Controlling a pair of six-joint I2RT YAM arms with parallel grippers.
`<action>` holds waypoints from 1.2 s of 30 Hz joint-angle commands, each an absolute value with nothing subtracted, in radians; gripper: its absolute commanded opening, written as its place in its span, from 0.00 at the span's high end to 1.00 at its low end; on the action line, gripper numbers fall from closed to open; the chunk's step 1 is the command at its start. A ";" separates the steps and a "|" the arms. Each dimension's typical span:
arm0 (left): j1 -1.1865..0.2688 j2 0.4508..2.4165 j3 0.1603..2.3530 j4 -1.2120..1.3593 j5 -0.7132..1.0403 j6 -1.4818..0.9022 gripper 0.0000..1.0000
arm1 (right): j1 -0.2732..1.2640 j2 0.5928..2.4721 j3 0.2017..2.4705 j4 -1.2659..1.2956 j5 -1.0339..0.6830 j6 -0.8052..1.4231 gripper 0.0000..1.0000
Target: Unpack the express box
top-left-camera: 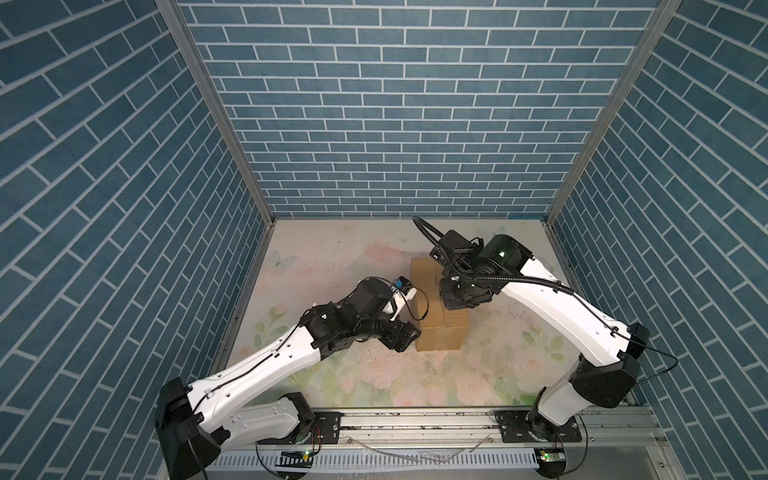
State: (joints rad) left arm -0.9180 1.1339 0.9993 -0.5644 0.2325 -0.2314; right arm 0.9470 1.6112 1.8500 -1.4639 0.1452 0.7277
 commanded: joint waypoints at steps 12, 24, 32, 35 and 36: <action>-1.072 1.227 1.023 -0.514 0.018 -0.006 0.23 | 0.948 1.613 1.815 -1.569 0.071 0.725 1.00; -1.078 1.252 0.981 -0.362 0.003 0.077 0.24 | 0.948 1.619 1.818 -1.568 0.068 0.726 1.00; -1.078 1.300 0.973 -0.307 0.040 0.089 0.25 | 0.948 1.618 1.821 -1.573 0.065 0.728 1.00; -1.079 1.320 0.964 -0.279 0.043 0.084 0.25 | 0.949 1.616 1.824 -1.574 0.059 0.730 1.00; -1.078 1.325 0.961 -0.270 0.042 0.081 0.25 | 0.948 1.617 1.826 -1.576 0.055 0.730 1.00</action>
